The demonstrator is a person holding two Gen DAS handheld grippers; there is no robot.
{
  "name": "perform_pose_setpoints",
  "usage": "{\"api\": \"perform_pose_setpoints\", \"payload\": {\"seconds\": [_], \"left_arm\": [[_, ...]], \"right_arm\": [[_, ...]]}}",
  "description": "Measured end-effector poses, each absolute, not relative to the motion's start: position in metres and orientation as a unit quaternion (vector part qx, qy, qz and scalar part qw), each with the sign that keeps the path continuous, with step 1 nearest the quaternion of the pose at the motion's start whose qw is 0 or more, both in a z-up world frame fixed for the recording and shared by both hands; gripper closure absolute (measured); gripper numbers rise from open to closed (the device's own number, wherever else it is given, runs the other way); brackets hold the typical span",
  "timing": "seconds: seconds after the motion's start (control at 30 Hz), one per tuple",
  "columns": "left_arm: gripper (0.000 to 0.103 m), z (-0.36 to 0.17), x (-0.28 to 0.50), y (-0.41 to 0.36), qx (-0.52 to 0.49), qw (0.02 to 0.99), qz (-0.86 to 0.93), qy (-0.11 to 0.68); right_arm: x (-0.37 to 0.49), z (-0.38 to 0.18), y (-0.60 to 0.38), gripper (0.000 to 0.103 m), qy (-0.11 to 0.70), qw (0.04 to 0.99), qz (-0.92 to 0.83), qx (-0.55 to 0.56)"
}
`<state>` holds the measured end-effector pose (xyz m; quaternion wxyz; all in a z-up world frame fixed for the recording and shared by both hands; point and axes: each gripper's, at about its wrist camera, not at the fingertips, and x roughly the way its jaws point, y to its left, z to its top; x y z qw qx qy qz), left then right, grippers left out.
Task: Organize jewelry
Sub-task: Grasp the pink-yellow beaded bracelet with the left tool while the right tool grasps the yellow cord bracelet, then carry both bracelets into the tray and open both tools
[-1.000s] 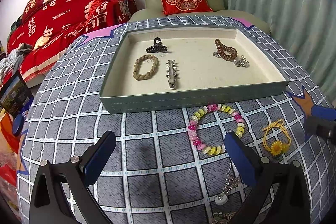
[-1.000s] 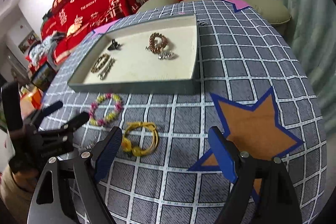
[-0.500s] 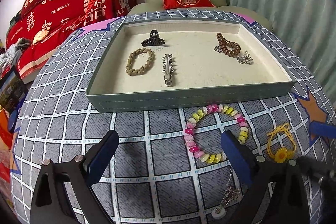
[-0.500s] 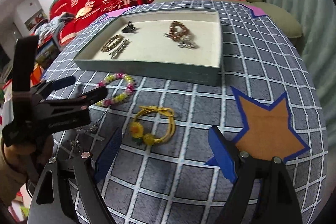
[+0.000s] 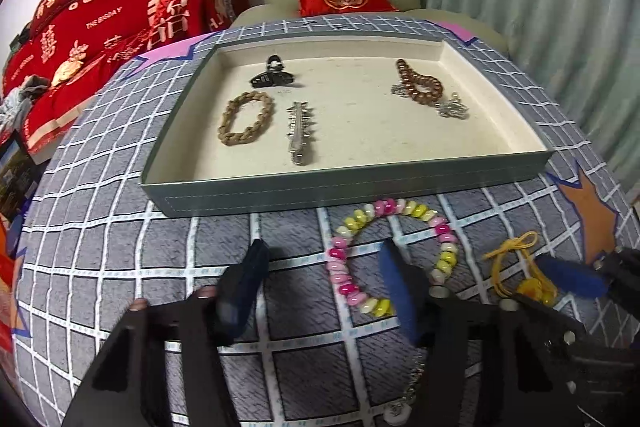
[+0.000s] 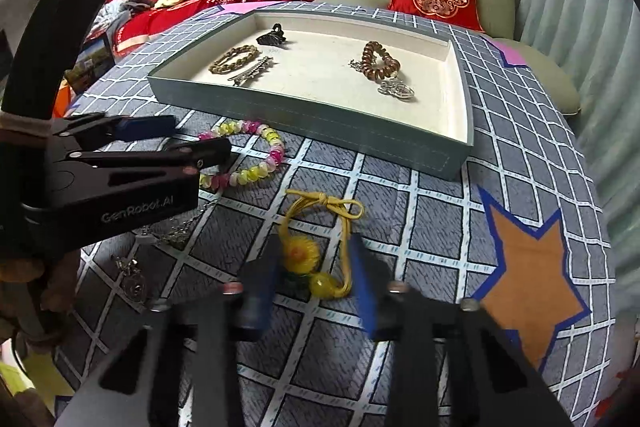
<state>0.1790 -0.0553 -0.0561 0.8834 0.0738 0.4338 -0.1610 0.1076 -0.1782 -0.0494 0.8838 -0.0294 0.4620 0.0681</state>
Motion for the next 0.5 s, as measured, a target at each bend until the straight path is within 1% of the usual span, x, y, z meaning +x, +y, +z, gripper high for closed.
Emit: {"api": "perform_pose_setpoints", "payload": {"seconds": [0.03,0.07,0.1,0.13,0.17,0.23,0.5], "left_arm": [[0.043,-0.056,0.179,-0.057,0.075,0.883,-0.163,0.433],[0.046,-0.055,0.178,-0.056,0.074,0.883,-0.166,0.433],[0.052,-0.055,0.177,-0.057,0.075,0.882,-0.168,0.433],[0.059,-0.054,0.176,-0.059,0.075,0.882,-0.173,0.433],[0.063,-0.054,0.176,-0.059,0.075,0.881,-0.175,0.432],[0.084,-0.053,0.174,-0.059,0.076,0.880,-0.182,0.432],[0.084,-0.041,0.161,-0.049,0.042,0.884,-0.207,0.418]], "right_arm": [[0.107,-0.049,-0.179,0.080,0.462,0.884,0.067,-0.029],[0.107,-0.049,-0.180,0.085,0.462,0.884,0.066,-0.029],[0.106,-0.049,-0.181,0.090,0.463,0.884,0.066,-0.026],[0.105,-0.049,-0.183,0.090,0.463,0.883,0.065,-0.023],[0.104,-0.049,-0.184,0.090,0.464,0.883,0.065,-0.018],[0.101,-0.049,-0.188,0.090,0.466,0.882,0.065,-0.008],[0.093,-0.042,-0.211,0.090,0.467,0.880,0.066,0.055]]}}
